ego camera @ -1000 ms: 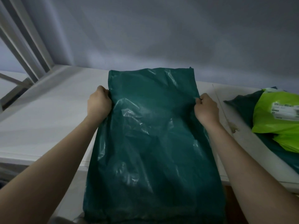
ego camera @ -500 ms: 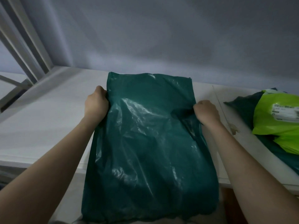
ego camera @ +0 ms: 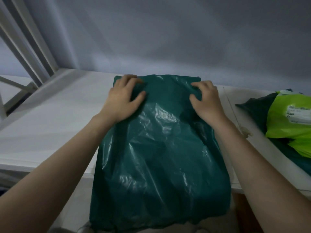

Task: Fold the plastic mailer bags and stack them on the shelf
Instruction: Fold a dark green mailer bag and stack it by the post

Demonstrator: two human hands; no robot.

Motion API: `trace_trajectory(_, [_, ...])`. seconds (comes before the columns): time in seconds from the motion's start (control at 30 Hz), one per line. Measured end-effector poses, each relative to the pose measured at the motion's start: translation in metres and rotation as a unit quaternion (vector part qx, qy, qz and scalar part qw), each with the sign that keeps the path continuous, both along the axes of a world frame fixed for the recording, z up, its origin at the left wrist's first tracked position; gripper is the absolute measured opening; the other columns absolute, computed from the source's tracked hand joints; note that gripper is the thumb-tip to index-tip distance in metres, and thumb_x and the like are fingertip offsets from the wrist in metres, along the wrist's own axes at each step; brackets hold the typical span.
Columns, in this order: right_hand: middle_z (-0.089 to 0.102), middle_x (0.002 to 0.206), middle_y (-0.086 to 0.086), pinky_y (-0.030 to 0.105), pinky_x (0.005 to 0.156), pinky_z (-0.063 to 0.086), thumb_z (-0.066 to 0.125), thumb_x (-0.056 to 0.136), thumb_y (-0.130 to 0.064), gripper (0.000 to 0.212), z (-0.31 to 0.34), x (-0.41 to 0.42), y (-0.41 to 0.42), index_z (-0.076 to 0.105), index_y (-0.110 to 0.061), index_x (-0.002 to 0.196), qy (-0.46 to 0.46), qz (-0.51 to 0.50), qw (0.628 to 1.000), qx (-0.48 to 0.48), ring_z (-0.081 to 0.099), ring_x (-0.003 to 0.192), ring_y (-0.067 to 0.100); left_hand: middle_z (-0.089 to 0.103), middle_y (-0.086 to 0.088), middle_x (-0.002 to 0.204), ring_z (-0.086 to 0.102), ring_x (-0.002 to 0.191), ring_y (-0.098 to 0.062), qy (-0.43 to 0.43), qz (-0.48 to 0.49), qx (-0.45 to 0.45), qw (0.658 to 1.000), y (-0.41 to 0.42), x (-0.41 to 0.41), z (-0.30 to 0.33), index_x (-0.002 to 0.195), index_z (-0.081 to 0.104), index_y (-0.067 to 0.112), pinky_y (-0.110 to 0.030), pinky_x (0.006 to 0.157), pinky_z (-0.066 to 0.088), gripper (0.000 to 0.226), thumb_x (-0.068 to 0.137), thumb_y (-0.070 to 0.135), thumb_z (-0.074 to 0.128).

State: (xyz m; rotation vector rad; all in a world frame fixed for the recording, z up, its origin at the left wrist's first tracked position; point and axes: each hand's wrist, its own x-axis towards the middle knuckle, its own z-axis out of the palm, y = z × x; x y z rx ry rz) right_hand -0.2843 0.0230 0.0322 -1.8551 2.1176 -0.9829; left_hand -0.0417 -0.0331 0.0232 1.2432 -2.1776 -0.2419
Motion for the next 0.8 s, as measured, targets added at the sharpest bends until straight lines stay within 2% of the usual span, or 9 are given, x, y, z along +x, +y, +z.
trace_trajectory(0.1, [0.048, 0.124, 0.002, 0.018, 0.095, 0.026, 0.05, 0.092, -0.018, 0.036, 0.007, 0.014, 0.005, 0.053, -0.013, 0.127, 0.043, 0.066, 0.997, -0.029, 0.037, 0.12, 0.018, 0.041, 0.002, 0.134, 0.038, 0.123, -0.019, -0.093, -0.053, -0.019, 0.994, 0.02, -0.01, 0.01, 0.131, 0.044, 0.027, -0.044, 0.101, 0.033, 0.066, 0.078, 0.066, 0.034])
trace_trajectory(0.2, [0.045, 0.138, -0.003, 0.029, 0.108, 0.029, 0.051, 0.092, -0.024, 0.043, 0.009, 0.022, 0.013, 0.048, -0.017, 0.135, 0.092, 0.128, 0.987, -0.018, 0.035, 0.129, 0.015, 0.037, 0.003, 0.135, 0.035, 0.124, -0.019, -0.2, -0.05, -0.031, 0.978, 0.037, -0.013, 0.01, 0.138, 0.035, 0.03, -0.042, 0.101, 0.031, 0.079, 0.073, 0.076, 0.034])
trace_trajectory(0.3, [0.032, 0.151, -0.006, 0.04, 0.116, 0.022, 0.047, 0.094, -0.026, 0.049, 0.009, 0.031, 0.022, 0.039, -0.023, 0.142, 0.125, 0.179, 0.975, 0.028, 0.025, 0.14, 0.013, 0.028, 0.004, 0.145, 0.027, 0.132, -0.02, -0.265, -0.056, -0.009, 0.963, 0.041, -0.009, 0.006, 0.146, 0.021, 0.033, -0.04, 0.106, 0.025, 0.074, 0.083, 0.057, 0.05])
trace_trajectory(0.4, [0.024, 0.155, -0.008, 0.041, 0.117, 0.018, 0.042, 0.096, -0.03, 0.051, 0.006, 0.035, 0.03, 0.03, -0.024, 0.146, 0.15, 0.194, 0.967, 0.073, 0.02, 0.142, 0.011, 0.022, 0.008, 0.152, 0.022, 0.139, -0.017, -0.274, -0.067, 0.014, 0.959, 0.044, -0.002, 0.01, 0.148, 0.016, 0.035, -0.041, 0.112, 0.018, 0.071, 0.087, 0.032, 0.053])
trace_trajectory(0.53, [0.026, 0.153, -0.007, 0.041, 0.109, 0.025, 0.038, 0.097, -0.037, 0.052, 0.007, 0.04, 0.041, 0.027, -0.024, 0.146, 0.209, 0.167, 0.958, 0.1, 0.026, 0.137, 0.015, 0.015, 0.011, 0.157, 0.009, 0.145, -0.013, -0.268, -0.024, 0.044, 0.962, 0.056, -0.009, 0.015, 0.148, 0.018, 0.035, -0.046, 0.116, 0.006, 0.057, 0.094, 0.033, 0.037])
trace_trajectory(0.63, [0.042, 0.138, -0.003, 0.042, 0.098, 0.028, 0.032, 0.097, -0.041, 0.047, 0.012, 0.052, 0.049, 0.038, -0.021, 0.139, 0.26, 0.124, 0.955, 0.076, 0.035, 0.125, 0.02, 0.023, -0.003, 0.151, 0.021, 0.137, -0.023, -0.27, 0.049, 0.01, 0.961, 0.068, -0.024, 0.018, 0.145, 0.028, 0.034, -0.044, 0.109, 0.02, 0.048, 0.097, 0.036, 0.027])
trace_trajectory(0.7, [0.051, 0.13, -0.003, 0.046, 0.104, 0.022, 0.031, 0.097, -0.039, 0.043, 0.014, 0.058, 0.057, 0.046, -0.02, 0.133, 0.286, 0.104, 0.951, 0.052, 0.038, 0.124, 0.019, 0.03, -0.007, 0.141, 0.03, 0.126, -0.027, -0.277, 0.072, 0.016, 0.958, 0.072, -0.032, 0.02, 0.145, 0.028, 0.031, -0.042, 0.1, 0.028, 0.049, 0.097, 0.038, 0.024])
trace_trajectory(0.77, [0.055, 0.125, -0.003, 0.051, 0.111, 0.012, 0.033, 0.097, -0.035, 0.038, 0.013, 0.06, 0.064, 0.052, -0.019, 0.126, 0.281, 0.114, 0.952, 0.039, 0.041, 0.125, 0.016, 0.032, -0.007, 0.14, 0.033, 0.126, -0.028, -0.273, 0.077, 0.06, 0.957, 0.074, -0.039, 0.02, 0.147, 0.024, 0.03, -0.044, 0.1, 0.029, 0.051, 0.097, 0.04, 0.023])
trace_trajectory(0.8, [0.056, 0.122, -0.002, 0.051, 0.112, 0.014, 0.033, 0.097, -0.032, 0.035, 0.014, 0.059, 0.068, 0.053, -0.018, 0.123, 0.261, 0.127, 0.956, 0.041, 0.045, 0.123, 0.017, 0.031, -0.006, 0.142, 0.034, 0.128, -0.029, -0.264, 0.076, 0.083, 0.958, 0.074, -0.042, 0.02, 0.147, 0.023, 0.03, -0.045, 0.102, 0.029, 0.051, 0.098, 0.042, 0.022])
